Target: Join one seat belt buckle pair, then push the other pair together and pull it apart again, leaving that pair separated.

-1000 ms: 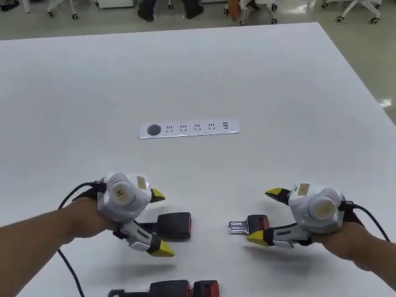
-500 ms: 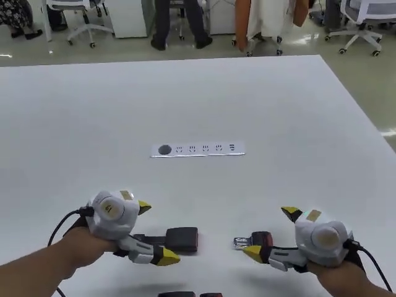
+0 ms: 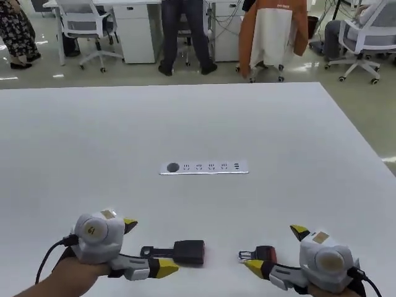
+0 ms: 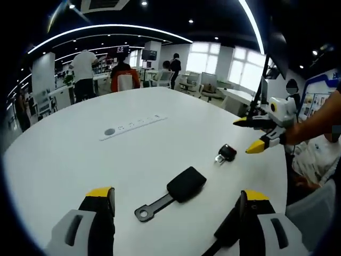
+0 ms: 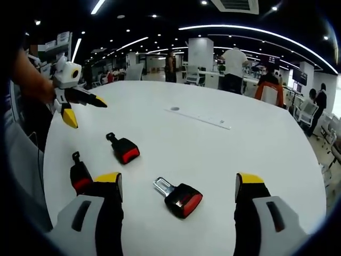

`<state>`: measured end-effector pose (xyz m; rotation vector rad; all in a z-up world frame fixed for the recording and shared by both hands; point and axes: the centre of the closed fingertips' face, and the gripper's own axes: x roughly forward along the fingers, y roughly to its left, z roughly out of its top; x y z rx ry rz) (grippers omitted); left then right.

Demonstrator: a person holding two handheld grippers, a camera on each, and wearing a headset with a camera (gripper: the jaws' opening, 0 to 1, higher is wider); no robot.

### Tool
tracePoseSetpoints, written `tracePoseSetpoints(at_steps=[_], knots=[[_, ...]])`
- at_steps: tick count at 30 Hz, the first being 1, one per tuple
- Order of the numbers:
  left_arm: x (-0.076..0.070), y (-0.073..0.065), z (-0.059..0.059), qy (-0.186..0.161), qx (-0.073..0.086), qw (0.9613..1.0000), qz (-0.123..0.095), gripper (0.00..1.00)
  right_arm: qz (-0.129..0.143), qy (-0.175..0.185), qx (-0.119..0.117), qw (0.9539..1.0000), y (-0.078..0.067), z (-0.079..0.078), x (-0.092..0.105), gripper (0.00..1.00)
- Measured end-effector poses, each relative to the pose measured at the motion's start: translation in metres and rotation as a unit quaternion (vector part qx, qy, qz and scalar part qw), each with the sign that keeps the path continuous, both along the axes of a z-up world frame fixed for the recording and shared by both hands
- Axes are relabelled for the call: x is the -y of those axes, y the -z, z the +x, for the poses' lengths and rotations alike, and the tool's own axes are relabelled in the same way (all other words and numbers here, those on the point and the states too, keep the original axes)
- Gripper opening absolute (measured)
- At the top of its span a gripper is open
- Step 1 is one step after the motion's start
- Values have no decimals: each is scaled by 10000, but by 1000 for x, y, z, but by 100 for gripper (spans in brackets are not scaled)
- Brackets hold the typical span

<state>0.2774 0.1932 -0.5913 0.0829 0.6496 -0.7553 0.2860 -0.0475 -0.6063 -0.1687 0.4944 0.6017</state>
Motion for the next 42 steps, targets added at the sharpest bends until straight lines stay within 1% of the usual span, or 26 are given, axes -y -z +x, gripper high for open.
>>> tracePoseSetpoints(at_steps=[3,5,6,7,8,10,12,13,14,15,16,18,22,26,27,30,31,32,33,34,36,37,38,39,40,42], knots=[[-3,-7,-15,-139,25,9999,-82,100,99,132,109,9998,-9,-7,0,90],[-8,-7,-22,-213,40,9996,-153,100,82,143,106,9998,-3,-8,2,90],[-10,-9,-24,-277,64,9994,-205,100,86,150,135,9998,-6,-16,-2,90],[-16,-6,-24,-350,87,9989,-294,100,107,165,154,9997,-8,-19,-4,91],[-18,-7,-29,-366,111,9987,-347,100,144,205,165,9995,-11,-22,-5,91],[-21,-9,-41,-392,127,9986,-324,100,193,269,207,9992,-14,-26,-6,91],[-22,-11,-49,-467,151,9983,-328,100,201,274,231,9992,-18,-35,-10,91],[-32,-5,-48,-554,167,9975,-408,100,197,279,242,9991,-20,-39,-11,91],[-35,-4,-50,-604,186,9969,-460,100,215,297,258,9990,-21,-41,-11,91],[-29,-14,-58,-619,198,9968,-475,100,272,332,302,9986,-23,-44,-11,92],[-29,-17,-64,-648,204,9963,-525,100,292,351,312,9985,-24,-46,-10,93],[-34,-16,-72,-733,247,9952,-592,100,251,383,308,9985,-22,-50,-7,93],[-37,-17,-82,-743,273,9952,-568,100,259,474,289,9981,-23,-63,-3,94],[-42,-19,-86,-736,334,9951,-567,100,280,566,309,9975,-27,-71,3,94],[-46,-15,-85,-726,357,9953,-541,100,283,581,308,9974,-27,-73,3,94],[-41,-25,-92,-728,412,9950,-545,100,307,591,310,9973,-29,-80,3,95],[-52,-14,-85,-720,438,9950,-535,100,301,602,311,9972,-30,-82,4,96],[-53,-14,-85,-718,446,9950,-531,100,305,614,317,9971,-31,-83,5,96],[-46,-23,-91,-716,465,9949,-535,100,332,637,341,9968,-34,-84,6,96],[-48,-23,-91,-719,496,9946,-562,100,340,643,352,9967,-35,-85,6,96],[-52,-19,-90,-731,504,9945,-551,100,339,650,365,9966,-35,-87,6,96],[-46,-28,-97,-729,508,9946,-540,100,353,664,374,9965,-35,-88,7,96],[-46,-28,-98,-726,505,9946,-541,100,360,677,374,9964,-34,-88,8,97],[-52,-21,-96,-728,484,9947,-534,100,365,687,373,9963,-34,-89,8,97],[-53,-20,-97,-730,479,9948,-524,100,366,703,373,9962,-34,-91,9,97],[-51,-24,-101,-738,471,9949,-504,100,363,707,367,9962,-33,-93,10,97]])
